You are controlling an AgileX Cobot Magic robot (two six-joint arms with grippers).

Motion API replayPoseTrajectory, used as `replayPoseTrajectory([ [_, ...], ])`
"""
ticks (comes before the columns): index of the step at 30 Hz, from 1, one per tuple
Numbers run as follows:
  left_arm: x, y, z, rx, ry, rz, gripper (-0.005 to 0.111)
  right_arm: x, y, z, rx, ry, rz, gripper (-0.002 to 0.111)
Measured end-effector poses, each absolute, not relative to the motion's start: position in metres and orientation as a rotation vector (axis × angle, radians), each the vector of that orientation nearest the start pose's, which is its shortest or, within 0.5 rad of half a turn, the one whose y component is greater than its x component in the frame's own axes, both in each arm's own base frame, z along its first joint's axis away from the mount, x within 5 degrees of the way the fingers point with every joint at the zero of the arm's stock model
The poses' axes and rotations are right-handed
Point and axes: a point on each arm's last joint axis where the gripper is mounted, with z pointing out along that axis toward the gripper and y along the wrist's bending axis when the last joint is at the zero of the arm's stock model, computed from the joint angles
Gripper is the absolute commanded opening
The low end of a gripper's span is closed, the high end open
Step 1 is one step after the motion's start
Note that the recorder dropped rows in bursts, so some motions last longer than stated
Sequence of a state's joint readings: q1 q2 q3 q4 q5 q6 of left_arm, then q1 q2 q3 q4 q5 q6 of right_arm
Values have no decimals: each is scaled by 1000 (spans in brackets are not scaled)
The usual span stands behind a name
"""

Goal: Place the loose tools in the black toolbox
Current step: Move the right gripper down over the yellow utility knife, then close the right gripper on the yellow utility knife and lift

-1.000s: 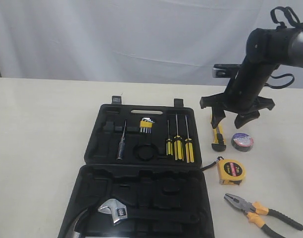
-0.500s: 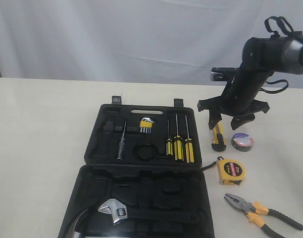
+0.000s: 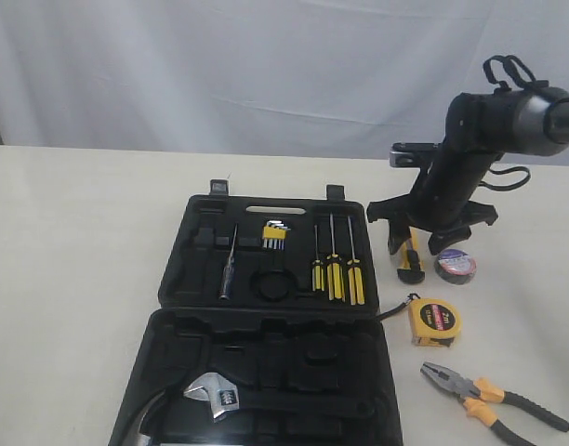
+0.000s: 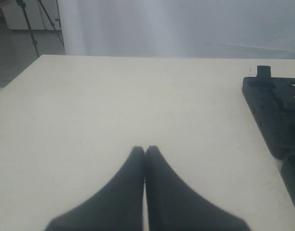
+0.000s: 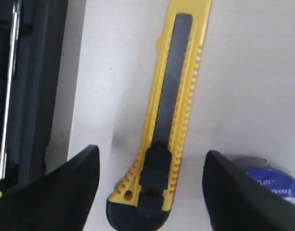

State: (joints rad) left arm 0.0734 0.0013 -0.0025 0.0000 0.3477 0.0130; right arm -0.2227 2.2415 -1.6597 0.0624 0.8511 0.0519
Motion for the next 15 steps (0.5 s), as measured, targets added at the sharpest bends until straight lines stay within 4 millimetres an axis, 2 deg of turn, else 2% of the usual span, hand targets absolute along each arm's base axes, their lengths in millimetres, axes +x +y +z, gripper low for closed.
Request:
replayPoseTrajectory([
  [4, 53, 4, 183, -55, 1830, 61, 0, 447, -97, 125, 453, 2889, 48, 60],
  [15, 53, 4, 183, -55, 1830, 61, 0, 449, -96, 123, 467, 2873, 67, 60],
])
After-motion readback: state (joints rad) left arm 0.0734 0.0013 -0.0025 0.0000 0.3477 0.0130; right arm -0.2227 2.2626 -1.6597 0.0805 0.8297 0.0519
